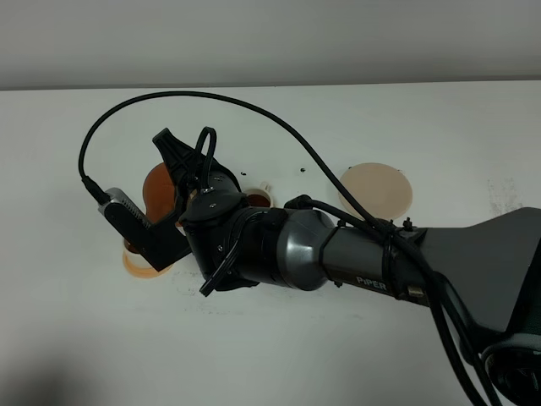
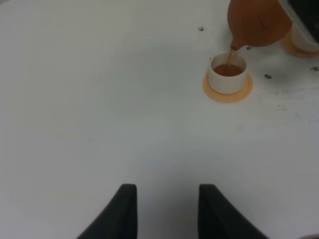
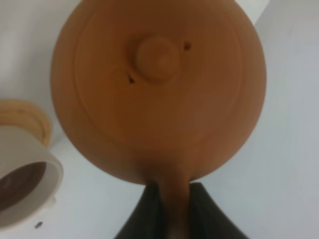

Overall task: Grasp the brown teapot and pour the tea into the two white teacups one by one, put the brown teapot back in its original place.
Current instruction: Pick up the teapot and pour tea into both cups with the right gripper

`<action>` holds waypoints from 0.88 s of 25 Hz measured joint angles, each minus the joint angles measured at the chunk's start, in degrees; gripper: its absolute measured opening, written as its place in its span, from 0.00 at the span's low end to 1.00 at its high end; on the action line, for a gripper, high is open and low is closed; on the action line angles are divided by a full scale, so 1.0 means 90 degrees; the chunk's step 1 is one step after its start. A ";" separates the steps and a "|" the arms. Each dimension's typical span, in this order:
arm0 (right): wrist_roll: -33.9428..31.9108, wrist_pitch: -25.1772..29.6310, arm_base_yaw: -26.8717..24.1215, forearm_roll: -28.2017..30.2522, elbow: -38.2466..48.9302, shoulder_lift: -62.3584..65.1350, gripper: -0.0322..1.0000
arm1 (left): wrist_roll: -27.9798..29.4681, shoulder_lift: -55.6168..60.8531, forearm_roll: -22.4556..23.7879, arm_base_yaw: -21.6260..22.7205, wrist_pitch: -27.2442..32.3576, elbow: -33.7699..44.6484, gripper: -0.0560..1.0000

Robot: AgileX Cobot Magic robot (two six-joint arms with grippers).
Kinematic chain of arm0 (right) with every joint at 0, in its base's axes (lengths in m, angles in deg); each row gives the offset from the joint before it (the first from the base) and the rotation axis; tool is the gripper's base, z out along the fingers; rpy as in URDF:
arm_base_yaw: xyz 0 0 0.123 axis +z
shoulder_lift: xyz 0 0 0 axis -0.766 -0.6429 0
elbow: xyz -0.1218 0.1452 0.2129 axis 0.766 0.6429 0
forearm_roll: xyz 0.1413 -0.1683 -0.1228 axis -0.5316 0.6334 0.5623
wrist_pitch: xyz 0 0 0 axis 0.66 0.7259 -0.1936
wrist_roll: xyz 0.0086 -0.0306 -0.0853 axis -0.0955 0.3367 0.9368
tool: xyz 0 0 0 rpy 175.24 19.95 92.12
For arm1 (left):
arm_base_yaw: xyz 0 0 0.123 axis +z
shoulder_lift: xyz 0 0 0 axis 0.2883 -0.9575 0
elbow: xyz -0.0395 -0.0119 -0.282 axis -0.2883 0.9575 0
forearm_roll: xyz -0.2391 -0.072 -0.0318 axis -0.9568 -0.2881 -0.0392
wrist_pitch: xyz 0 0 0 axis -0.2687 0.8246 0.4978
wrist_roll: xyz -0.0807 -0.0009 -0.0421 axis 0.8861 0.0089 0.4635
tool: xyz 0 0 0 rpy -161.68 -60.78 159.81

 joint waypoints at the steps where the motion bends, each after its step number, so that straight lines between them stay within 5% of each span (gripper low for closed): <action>1: 0.0012 0.0000 0.0000 0.0015 0.0000 0.0000 0.11 | 0.0000 0.0000 0.0000 0.0000 0.0000 0.0000 0.34; 22: 0.0072 0.0013 0.0000 0.0322 0.0000 0.0000 0.11 | 0.0006 0.0000 0.0000 0.0000 0.0000 0.0000 0.34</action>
